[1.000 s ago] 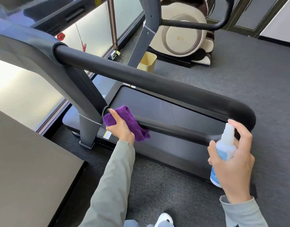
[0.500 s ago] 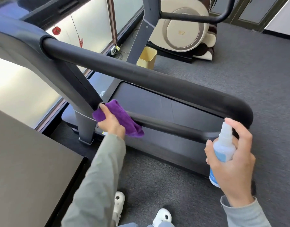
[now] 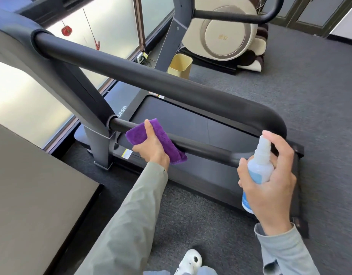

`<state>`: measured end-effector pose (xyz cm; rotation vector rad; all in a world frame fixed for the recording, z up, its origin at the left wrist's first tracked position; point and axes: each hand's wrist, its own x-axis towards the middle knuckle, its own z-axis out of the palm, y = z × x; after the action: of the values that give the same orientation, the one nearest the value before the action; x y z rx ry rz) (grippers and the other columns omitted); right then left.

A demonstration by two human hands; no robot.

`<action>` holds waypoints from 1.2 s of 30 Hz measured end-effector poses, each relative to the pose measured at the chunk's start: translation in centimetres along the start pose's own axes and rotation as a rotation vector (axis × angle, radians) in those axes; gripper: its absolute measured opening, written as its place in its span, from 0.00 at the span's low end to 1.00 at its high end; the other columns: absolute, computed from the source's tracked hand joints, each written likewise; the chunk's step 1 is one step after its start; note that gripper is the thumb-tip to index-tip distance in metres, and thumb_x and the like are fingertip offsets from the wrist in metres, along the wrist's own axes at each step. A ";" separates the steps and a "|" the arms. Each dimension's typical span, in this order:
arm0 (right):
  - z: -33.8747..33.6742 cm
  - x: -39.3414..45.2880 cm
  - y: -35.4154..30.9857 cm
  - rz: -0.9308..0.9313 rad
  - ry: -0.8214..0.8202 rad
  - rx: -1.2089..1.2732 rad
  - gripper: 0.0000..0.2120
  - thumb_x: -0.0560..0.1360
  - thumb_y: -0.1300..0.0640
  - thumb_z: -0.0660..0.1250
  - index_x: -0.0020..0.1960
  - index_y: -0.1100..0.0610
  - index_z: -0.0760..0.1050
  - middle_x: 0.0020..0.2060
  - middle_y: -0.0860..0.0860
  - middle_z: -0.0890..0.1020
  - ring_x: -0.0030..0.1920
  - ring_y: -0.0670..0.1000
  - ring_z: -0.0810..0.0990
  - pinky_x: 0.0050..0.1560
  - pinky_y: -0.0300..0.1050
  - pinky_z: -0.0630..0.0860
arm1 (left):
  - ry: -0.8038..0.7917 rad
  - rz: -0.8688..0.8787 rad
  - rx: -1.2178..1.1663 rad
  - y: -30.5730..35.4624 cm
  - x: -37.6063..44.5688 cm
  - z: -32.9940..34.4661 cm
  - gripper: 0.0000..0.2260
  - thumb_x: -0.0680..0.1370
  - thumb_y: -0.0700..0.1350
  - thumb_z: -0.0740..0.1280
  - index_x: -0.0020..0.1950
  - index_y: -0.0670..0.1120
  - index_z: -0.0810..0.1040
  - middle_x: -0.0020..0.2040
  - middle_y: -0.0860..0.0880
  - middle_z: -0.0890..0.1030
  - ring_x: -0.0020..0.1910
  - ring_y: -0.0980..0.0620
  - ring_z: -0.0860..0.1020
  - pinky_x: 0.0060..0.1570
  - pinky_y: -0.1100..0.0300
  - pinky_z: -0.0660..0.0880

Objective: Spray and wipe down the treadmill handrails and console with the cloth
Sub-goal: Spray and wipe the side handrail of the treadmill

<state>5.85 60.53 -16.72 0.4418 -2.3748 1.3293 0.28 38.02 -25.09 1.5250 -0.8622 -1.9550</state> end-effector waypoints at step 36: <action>-4.9 0.1 1.3 -0.084 -0.056 0.080 0.28 0.73 0.59 0.68 0.67 0.41 0.62 0.49 0.57 0.81 0.36 0.61 0.80 0.43 0.57 0.79 | -0.253 0.001 -0.047 -8.7 -10.4 -1.4 0.26 0.72 0.60 0.72 0.59 0.42 0.73 0.50 0.48 0.80 0.44 0.52 0.79 0.49 0.56 0.80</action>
<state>6.06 65.40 -15.27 0.6028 -2.3268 1.3943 3.97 51.11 -25.10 1.2676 -0.9104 -2.1840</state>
